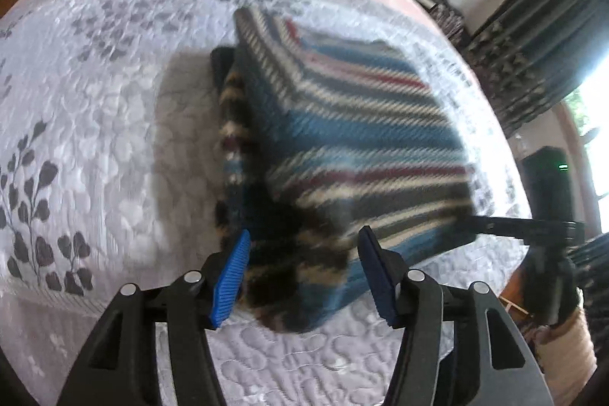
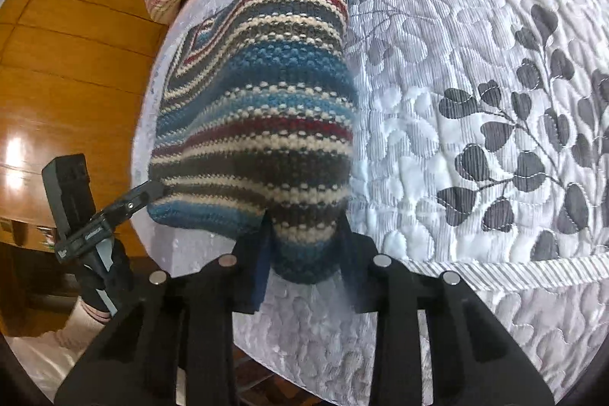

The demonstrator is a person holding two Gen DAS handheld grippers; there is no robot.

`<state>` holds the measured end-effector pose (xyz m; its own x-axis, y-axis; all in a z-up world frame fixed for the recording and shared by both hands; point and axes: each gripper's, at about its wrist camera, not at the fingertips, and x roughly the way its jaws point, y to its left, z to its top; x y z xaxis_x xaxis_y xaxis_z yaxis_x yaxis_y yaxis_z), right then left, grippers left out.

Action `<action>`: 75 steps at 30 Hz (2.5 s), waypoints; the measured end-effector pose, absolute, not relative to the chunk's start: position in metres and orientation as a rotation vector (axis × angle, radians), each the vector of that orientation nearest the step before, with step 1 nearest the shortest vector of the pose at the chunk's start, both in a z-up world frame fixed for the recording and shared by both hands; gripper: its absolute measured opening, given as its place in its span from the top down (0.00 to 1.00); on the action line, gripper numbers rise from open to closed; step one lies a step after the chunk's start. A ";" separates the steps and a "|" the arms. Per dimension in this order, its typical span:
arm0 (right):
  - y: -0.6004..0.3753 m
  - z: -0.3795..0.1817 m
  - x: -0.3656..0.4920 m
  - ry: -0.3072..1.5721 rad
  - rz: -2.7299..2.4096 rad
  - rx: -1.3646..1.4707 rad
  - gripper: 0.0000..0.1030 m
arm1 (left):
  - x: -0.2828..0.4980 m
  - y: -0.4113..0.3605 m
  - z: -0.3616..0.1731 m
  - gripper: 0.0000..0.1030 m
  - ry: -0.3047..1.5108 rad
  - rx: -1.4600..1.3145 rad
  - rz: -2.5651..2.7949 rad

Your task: Fold small clothes

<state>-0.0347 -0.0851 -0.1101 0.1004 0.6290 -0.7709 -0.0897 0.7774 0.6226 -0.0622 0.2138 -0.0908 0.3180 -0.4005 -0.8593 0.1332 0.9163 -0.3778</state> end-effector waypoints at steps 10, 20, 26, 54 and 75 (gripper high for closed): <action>-0.057 -0.134 -0.040 1.408 0.462 0.418 0.70 | -0.064 0.226 -0.135 0.41 1.305 -0.266 -0.295; -0.070 -0.114 -0.052 1.381 0.372 0.393 0.42 | -0.071 0.232 -0.123 0.40 1.300 -0.274 -0.267; -0.065 -0.081 -0.077 1.314 0.272 0.219 0.14 | -0.086 0.227 -0.092 0.38 1.285 -0.204 -0.208; -0.029 0.022 -0.158 1.181 0.056 0.079 0.08 | -0.151 0.200 -0.008 0.20 1.200 -0.077 -0.037; -0.006 0.045 -0.168 1.128 0.012 -0.001 0.06 | -0.163 0.187 0.010 0.17 1.144 -0.006 0.026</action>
<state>-0.1677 -0.0055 0.0452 0.4281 0.0092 -0.9037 -0.0099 0.9999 0.0055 -0.1635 0.1873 0.0100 0.4135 0.0178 -0.9103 -0.0240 0.9997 0.0086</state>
